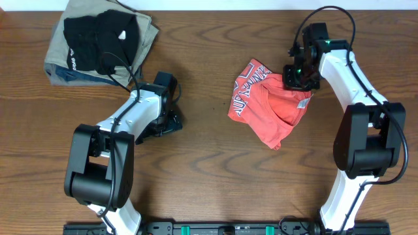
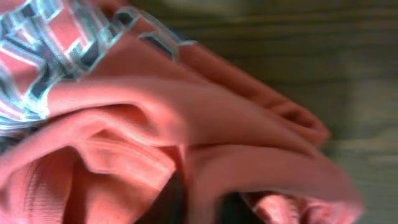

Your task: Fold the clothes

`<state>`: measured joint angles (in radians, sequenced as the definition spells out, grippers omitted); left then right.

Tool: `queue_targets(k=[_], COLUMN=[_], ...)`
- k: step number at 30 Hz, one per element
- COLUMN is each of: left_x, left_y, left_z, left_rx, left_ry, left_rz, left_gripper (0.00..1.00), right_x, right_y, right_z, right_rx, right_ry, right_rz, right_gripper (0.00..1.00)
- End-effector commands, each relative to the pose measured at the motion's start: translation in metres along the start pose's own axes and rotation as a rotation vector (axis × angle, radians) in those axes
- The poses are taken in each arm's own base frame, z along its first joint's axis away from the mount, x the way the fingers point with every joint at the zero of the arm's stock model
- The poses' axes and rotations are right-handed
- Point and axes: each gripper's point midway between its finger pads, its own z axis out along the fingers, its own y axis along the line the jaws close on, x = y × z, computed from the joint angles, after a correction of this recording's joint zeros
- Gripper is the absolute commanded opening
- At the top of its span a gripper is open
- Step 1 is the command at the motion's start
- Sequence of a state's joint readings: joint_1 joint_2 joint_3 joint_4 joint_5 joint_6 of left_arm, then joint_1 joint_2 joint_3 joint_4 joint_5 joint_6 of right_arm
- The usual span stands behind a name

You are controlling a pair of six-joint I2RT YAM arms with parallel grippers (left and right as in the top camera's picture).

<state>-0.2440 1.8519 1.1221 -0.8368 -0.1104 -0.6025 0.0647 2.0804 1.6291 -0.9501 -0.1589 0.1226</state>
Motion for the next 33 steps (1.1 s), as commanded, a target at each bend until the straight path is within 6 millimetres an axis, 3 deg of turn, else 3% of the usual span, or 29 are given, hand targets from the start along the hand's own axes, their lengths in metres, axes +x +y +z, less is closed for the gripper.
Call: queue_targets(k=[1,10,16,19,20,22,23,25,29,33], left_x=[0.003,0.003,0.003,0.003,0.003,0.003,0.003,0.003,0.003,0.003], left_y=[0.002,0.002,0.002,0.002,0.002,0.002,0.002,0.002,0.002,0.002], left_z=[0.004,0.004,0.004,0.004,0.004,0.004,0.004,0.004,0.004,0.004], left_rx=[-0.012,-0.012,-0.012,-0.011,-0.012,-0.012,-0.012,-0.012,-0.012,-0.011], left_ry=[0.014,0.013,0.013,0.013,0.013,0.013,0.013,0.013,0.013,0.013], left_rz=[-0.003,-0.003,-0.003,-0.003,-0.003,-0.003,-0.003,-0.002,-0.002,-0.003], left_gripper=[0.98,0.98,0.98,0.98,0.98,0.98,0.98,0.98,0.98,0.98], right_x=[-0.005,-0.046,-0.050,-0.049,-0.049,-0.046,-0.044,-0.040,-0.034,-0.016], right_y=[-0.016,-0.045,-0.076,-0.089,-0.092,-0.093,-0.093,-0.092,-0.077,-0.033], right_z=[-0.004,-0.048,-0.054,-0.057,-0.058,-0.059,-0.060,-0.065,-0.080,-0.090], right_rx=[0.082,0.085,0.162,0.228,0.246,0.254,0.254,0.254,0.191,-0.018], right_ry=[-0.028,-0.146,-0.171,-0.180,-0.180,-0.170,-0.163,-0.146,-0.104,0.000], right_rz=[0.049,0.124,0.181,0.212,0.221,0.222,0.230,0.260,0.263,0.136], right_gripper=[0.01,0.01,0.05,0.24,0.39,0.80,0.91,0.98,0.99,0.98])
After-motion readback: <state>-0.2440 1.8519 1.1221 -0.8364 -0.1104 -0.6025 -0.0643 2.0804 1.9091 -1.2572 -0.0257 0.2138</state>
